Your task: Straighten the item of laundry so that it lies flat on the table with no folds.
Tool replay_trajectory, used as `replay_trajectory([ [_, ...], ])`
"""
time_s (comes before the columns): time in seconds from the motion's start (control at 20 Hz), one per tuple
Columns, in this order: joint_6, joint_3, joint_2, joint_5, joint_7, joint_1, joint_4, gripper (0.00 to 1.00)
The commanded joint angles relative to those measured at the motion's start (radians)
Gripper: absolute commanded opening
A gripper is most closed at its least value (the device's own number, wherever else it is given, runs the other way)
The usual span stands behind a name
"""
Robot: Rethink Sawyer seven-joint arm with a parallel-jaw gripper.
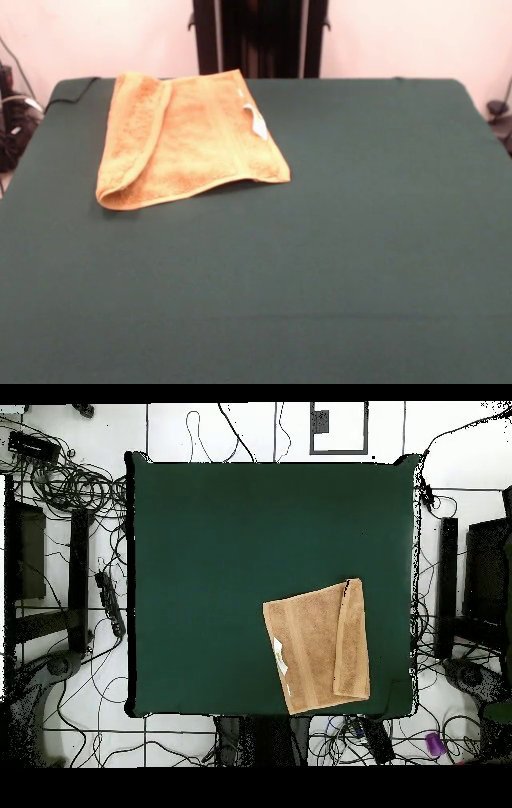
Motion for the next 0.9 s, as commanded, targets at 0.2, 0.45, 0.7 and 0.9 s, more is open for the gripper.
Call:
replay_trajectory([
  [0.2,0.142,0.118,0.021,-0.058,-0.308,0.080,0.025,1.00],
  [0.45,0.124,0.100,0.015,-0.039,-0.290,0.075,0.046,1.00],
  [0.7,0.063,0.035,-0.007,0.024,-0.173,0.065,0.121,1.00],
  [0.9,0.000,-0.020,-0.036,0.077,-0.068,0.051,0.211,1.00],
])
